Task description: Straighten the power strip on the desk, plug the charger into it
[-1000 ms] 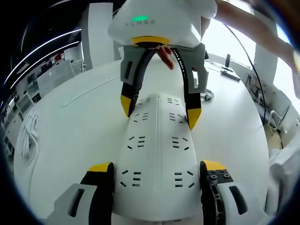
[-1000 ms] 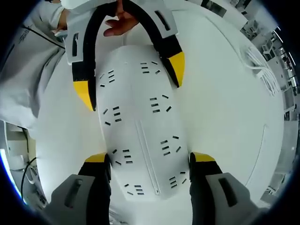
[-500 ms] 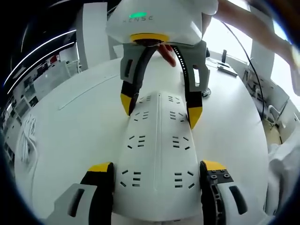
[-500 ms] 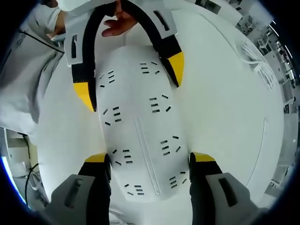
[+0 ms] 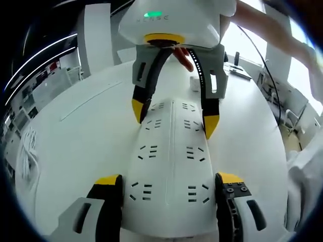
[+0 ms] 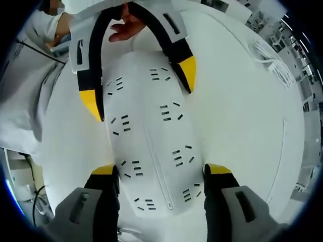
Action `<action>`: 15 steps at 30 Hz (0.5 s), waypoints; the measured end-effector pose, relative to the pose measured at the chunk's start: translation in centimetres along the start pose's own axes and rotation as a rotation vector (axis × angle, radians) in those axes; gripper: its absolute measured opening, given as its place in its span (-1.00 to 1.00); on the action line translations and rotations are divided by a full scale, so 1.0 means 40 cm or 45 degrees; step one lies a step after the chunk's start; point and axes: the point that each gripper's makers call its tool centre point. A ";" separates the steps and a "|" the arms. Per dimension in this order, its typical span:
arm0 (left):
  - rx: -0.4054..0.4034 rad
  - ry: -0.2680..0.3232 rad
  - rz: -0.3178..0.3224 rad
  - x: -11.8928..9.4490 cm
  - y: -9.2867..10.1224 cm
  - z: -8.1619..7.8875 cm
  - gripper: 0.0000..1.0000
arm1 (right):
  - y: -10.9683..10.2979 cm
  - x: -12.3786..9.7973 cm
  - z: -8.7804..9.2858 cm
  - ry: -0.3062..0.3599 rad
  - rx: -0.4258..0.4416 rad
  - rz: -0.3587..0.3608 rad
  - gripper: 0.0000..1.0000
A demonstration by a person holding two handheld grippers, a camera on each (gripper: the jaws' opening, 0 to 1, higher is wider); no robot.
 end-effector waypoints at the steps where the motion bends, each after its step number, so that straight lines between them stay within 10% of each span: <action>1: 0.009 0.000 0.006 0.000 0.002 0.000 0.52 | -0.002 0.000 0.000 0.004 0.010 0.001 0.34; 15: 0.040 -0.009 0.025 0.001 0.003 0.000 0.52 | -0.011 -0.002 0.002 0.031 0.067 0.005 0.35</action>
Point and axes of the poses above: the point that each gripper's makers call its tool centre point, and the gripper's own axes: x roughly forward along the fingers, y roughly to its right, z roughly out of its underside, and after that the axes turned 11 degrees about -y, right-handed
